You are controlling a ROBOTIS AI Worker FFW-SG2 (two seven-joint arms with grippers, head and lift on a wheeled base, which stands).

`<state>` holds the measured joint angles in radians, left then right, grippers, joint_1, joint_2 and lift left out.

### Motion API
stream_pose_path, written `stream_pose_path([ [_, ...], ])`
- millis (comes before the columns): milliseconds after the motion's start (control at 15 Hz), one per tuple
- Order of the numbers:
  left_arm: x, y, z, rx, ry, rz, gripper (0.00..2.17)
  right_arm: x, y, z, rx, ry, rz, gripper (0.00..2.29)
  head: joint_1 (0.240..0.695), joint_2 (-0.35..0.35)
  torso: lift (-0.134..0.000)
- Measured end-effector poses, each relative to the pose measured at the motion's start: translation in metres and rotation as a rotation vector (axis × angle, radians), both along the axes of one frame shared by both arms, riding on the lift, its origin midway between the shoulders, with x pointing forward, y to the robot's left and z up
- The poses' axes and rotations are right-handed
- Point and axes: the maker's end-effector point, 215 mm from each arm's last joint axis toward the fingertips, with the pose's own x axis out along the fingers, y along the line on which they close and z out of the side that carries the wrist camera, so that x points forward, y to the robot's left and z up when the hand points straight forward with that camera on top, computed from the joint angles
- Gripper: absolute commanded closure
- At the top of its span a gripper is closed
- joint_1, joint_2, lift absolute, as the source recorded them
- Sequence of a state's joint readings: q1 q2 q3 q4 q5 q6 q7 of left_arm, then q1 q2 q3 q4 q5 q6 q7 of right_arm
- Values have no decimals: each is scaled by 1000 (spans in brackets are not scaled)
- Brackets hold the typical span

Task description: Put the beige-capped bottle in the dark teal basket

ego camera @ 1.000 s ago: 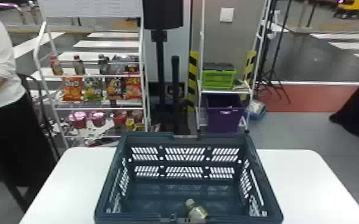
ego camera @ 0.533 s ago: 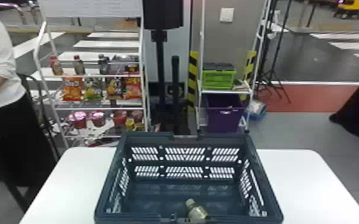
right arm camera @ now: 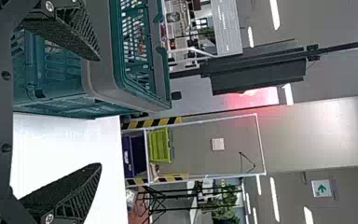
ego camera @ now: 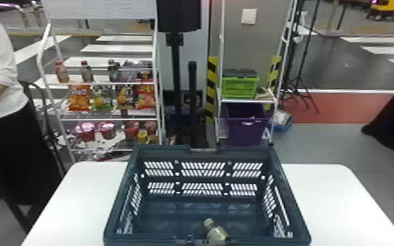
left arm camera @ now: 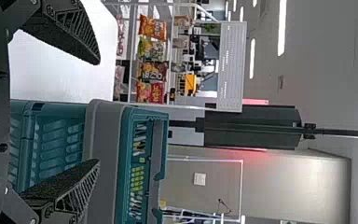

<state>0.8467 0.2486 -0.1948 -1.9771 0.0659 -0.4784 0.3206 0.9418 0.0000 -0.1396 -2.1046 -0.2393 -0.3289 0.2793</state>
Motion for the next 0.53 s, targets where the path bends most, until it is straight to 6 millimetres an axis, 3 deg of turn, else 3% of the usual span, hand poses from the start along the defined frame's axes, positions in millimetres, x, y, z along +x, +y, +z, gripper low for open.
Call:
stream_pose_path([
  [533,2,-1,-1,4,7,-1,137,2,-1,-1,-5,1,0,80,499,0,0],
])
